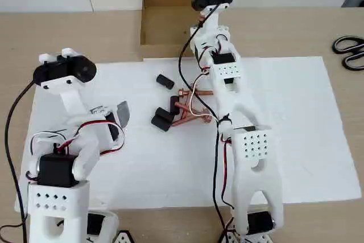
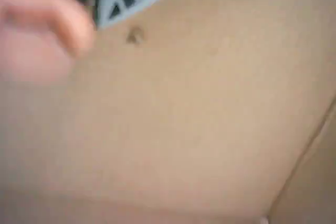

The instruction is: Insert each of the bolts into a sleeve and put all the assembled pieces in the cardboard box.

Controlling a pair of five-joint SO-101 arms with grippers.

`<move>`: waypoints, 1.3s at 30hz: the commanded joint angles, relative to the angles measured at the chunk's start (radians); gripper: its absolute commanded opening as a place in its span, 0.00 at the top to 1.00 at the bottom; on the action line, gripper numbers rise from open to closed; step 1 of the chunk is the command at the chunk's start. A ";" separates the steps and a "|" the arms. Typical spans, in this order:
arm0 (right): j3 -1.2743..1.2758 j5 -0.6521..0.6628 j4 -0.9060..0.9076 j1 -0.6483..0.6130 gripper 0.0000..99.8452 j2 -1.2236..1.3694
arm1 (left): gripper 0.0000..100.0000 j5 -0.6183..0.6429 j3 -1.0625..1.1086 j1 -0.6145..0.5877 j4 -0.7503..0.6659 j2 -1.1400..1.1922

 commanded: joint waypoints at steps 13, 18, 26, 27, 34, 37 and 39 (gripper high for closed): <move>-0.114 0.011 0.027 -0.005 0.76 -0.137 | 0.82 -0.009 -0.004 0.003 0.006 -0.021; -0.114 0.005 0.234 -0.002 0.76 -0.282 | 0.82 -0.009 -0.004 0.000 0.006 -0.021; -0.114 0.003 0.595 -0.002 0.76 -0.516 | 0.82 -0.009 -0.004 -0.003 0.006 -0.021; -0.114 0.003 0.653 -0.004 0.76 -0.547 | 0.82 -0.009 -0.004 -0.003 0.005 -0.021; -0.114 0.003 1.033 -0.033 0.76 -0.716 | 0.82 -0.009 -0.010 -0.005 -0.002 -0.021; -0.109 0.003 1.127 -0.073 0.76 -0.756 | 0.82 -0.009 -0.012 -0.005 -0.002 -0.023; -0.109 0.003 1.199 -0.104 0.76 -0.766 | 0.82 -0.011 -0.012 -0.005 -0.002 -0.023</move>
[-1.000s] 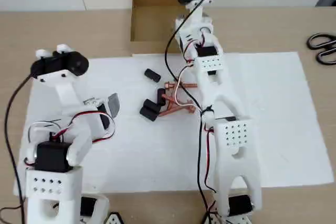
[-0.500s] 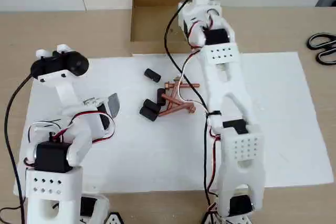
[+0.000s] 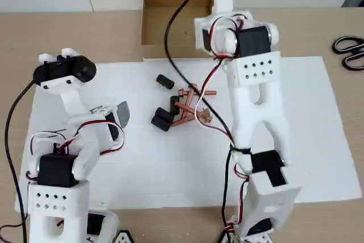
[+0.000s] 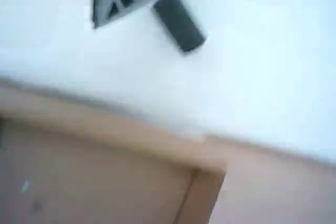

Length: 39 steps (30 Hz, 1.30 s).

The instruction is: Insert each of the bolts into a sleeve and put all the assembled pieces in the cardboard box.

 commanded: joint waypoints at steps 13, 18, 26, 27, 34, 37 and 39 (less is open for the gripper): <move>-0.049 0.012 0.088 -0.108 0.76 0.196 | 0.82 -0.232 -0.004 -0.344 -0.057 -0.023; -0.051 0.235 0.051 -0.170 0.76 0.309 | 0.82 -0.233 -0.004 -0.448 -0.055 -0.023; -0.049 0.442 -0.039 -0.255 0.76 0.328 | 0.82 -0.233 0.048 -0.479 -0.057 -0.023; -0.049 0.442 -0.059 -0.255 0.76 0.332 | 0.82 -0.233 0.058 -0.479 -0.057 -0.023; -0.049 0.445 -0.151 -0.254 0.76 0.447 | 0.82 -0.233 0.068 -0.479 -0.057 -0.023; -0.049 0.445 -0.188 -0.251 0.76 0.496 | 0.82 -0.235 0.068 -0.479 -0.057 -0.023; -0.049 0.460 -0.211 -0.243 0.76 0.529 | 0.82 -0.236 0.068 -0.479 -0.057 -0.023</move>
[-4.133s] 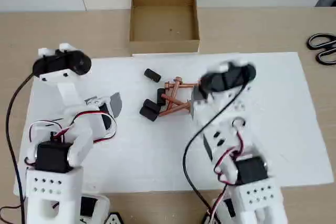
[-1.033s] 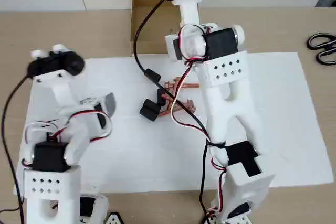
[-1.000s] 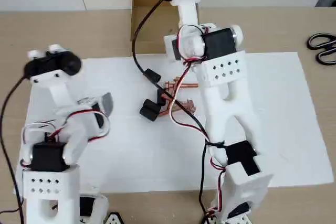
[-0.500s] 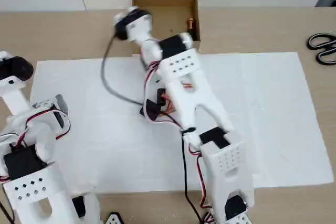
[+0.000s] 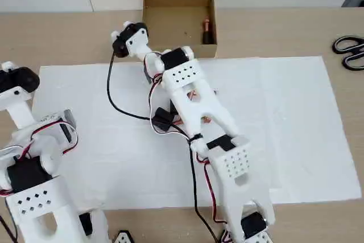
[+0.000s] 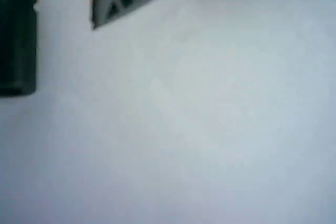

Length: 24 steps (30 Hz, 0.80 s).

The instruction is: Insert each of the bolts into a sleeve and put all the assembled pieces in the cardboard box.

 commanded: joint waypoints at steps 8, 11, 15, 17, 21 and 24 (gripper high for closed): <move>-0.048 0.040 -0.076 0.025 0.76 0.077 | 0.82 -0.009 -0.004 -0.002 -0.026 -0.020; -0.048 0.040 -0.077 0.035 0.76 0.093 | 0.82 -0.009 -0.004 -0.002 -0.026 -0.020; -0.048 0.040 -0.077 0.041 0.77 0.117 | 0.82 -0.009 -0.004 -0.002 -0.026 -0.020; -0.048 0.038 -0.076 0.041 0.80 0.128 | 0.82 -0.009 -0.004 -0.002 -0.026 -0.020; -0.048 0.035 -0.079 0.041 0.86 0.140 | 0.82 -0.009 -0.004 -0.002 -0.026 -0.020; -0.048 0.035 -0.076 0.041 0.87 0.140 | 0.82 -0.009 -0.004 -0.002 -0.026 -0.020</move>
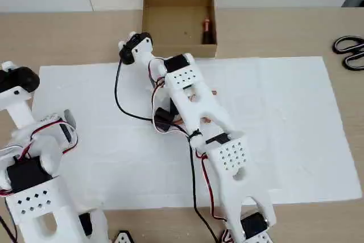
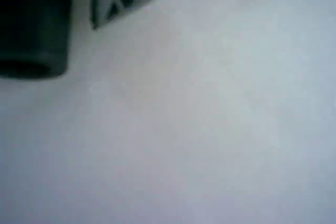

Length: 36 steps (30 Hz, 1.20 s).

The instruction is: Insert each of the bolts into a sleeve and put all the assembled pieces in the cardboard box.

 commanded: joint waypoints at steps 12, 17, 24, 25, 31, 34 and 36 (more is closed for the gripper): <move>-0.163 0.002 0.143 0.071 1.00 -0.053 | 0.82 -0.008 -0.004 0.000 -0.026 -0.017; -0.270 -0.032 0.242 0.093 1.00 -0.087 | 0.82 -0.008 -0.004 0.002 -0.026 -0.017; -0.506 -0.061 0.449 0.119 1.00 -0.180 | 0.82 -0.008 -0.004 0.002 -0.026 -0.018; -0.531 -0.061 0.489 0.120 1.00 -0.191 | 0.82 -0.008 -0.004 0.003 -0.026 -0.015; -0.457 -0.195 0.536 0.228 1.00 -0.263 | 0.82 -0.011 0.002 0.005 -0.026 -0.012; -0.308 -0.256 0.536 0.292 1.00 -0.315 | 0.82 -0.063 0.035 0.005 -0.054 -0.012; -0.216 -0.269 0.535 0.325 1.00 -0.363 | 0.82 -0.075 0.058 0.005 -0.080 -0.017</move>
